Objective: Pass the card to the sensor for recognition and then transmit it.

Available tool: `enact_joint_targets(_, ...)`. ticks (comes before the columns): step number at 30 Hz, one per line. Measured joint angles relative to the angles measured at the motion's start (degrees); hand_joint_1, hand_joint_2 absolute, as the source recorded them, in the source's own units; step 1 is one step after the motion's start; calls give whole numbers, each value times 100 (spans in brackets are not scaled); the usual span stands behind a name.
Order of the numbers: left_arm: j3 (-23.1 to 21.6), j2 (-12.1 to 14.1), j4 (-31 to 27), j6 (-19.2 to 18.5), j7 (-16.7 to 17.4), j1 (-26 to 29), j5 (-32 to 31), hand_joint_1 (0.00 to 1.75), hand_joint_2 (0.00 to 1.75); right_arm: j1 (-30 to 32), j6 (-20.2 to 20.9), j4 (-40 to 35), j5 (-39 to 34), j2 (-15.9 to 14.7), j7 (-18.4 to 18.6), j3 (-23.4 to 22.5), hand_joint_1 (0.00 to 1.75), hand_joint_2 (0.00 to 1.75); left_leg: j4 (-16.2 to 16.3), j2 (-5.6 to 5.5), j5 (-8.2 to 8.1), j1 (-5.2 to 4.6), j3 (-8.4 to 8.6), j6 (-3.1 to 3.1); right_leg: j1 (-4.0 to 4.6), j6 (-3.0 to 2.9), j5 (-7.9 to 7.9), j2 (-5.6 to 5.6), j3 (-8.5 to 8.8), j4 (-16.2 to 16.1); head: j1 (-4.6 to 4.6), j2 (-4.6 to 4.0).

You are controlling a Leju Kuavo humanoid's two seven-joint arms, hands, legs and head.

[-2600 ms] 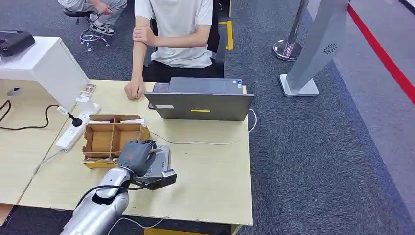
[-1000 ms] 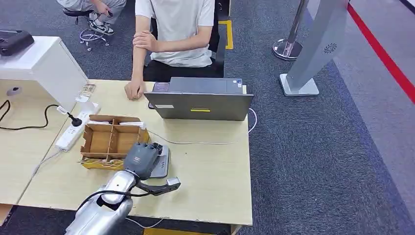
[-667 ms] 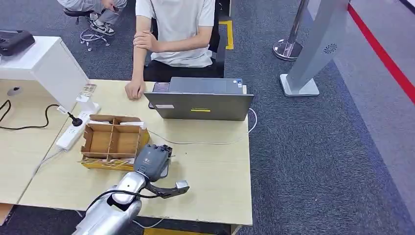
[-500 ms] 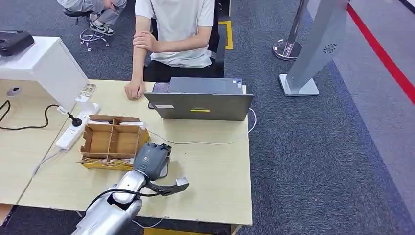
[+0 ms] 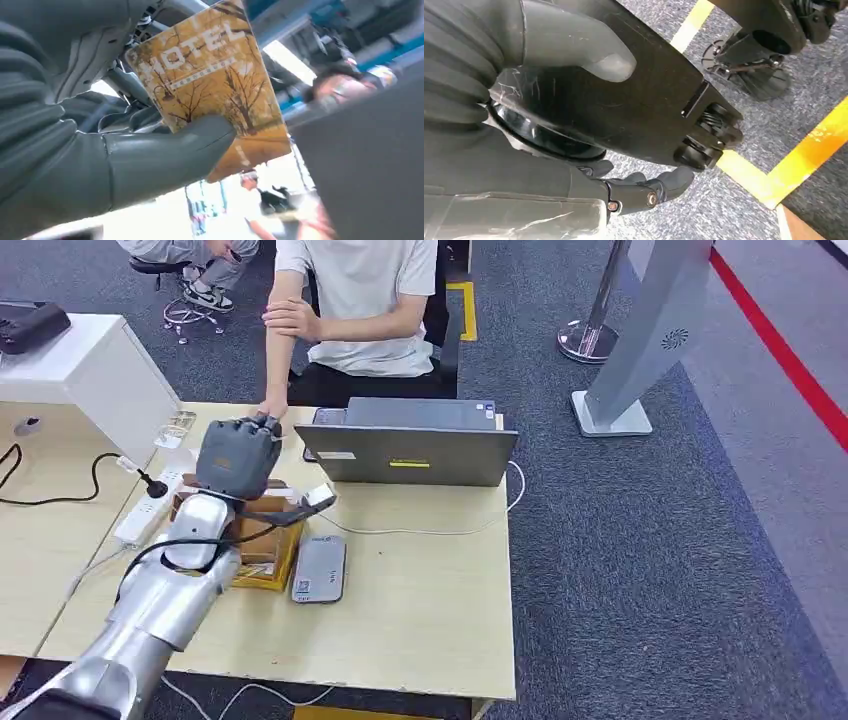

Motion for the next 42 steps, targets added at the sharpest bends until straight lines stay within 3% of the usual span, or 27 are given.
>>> enact_joint_targets(8, 446, 70, 1178, -114, -123, -1221, 175, 175, 175, 1, 48, 2, 17, 0, 4, 0, 0, 175, 1, 2, 1, 0, -4, 1, 0, -1, 1, 1, -3, 1, 0, 0)
enact_joint_targets(9, 470, 70, 1265, -146, -144, -1287, 234, 0, 175, 1, 48, 0, 17, 0, 7, 0, 0, 175, 1, 2, 1, 0, -4, 1, 0, -1, 1, 1, -4, 1, -2, 0)
enact_joint_targets(15, 570, -86, 1744, -595, -236, -1541, 490, 0, 175, 0, 61, 2, 11, 2, 4, 0, 0, 175, 2, 3, 1, -2, -5, 1, -1, -1, 1, 3, -6, 0, 0, 0)
enact_joint_targets(21, 570, -234, 1930, -516, -236, -1535, 529, 0, 175, 0, 52, 4, 6, 2, 7, 0, 0, 175, 2, 2, 1, -2, -6, 1, -1, -1, 1, 2, -6, 0, -2, 0)
enact_joint_targets(25, 570, -357, 1910, -516, -525, -1373, 796, 0, 175, 0, -2, 4, -20, 2, 4, 0, 0, 175, 2, 2, 1, -2, -6, 1, -1, -1, 1, 1, -4, 0, -2, 0)
enact_joint_targets(27, 546, -378, 1468, -518, -630, -1013, 855, 0, 175, 0, -53, 4, -37, 2, -4, 0, 0, 175, 1, 12, -1, -4, -3, 1, -3, -1, 1, 16, -5, 0, -2, 0)
enact_joint_targets(30, 274, -348, 286, -636, -376, -110, 685, 0, 175, 1, -162, 7, -72, 2, -13, 0, 0, 175, 0, 10, -3, -3, -9, 3, -2, 3, -3, 15, -7, -4, 0, 0)
enact_joint_targets(36, -310, -2, -1662, -534, -164, 1314, 245, 0, 175, 4, -376, 7, -129, 2, 4, -9, 0, 175, -1, 29, -16, -3, -10, -4, -2, 3, -4, 32, -19, -7, -2, 0)
enact_joint_targets(42, -540, 273, -2713, -483, -107, 2126, 166, 0, 175, 3, -433, 7, -155, 2, 7, -11, 0, 175, -2, 27, -15, -1, -10, -5, -1, 2, -5, 29, -18, -6, 0, 0)
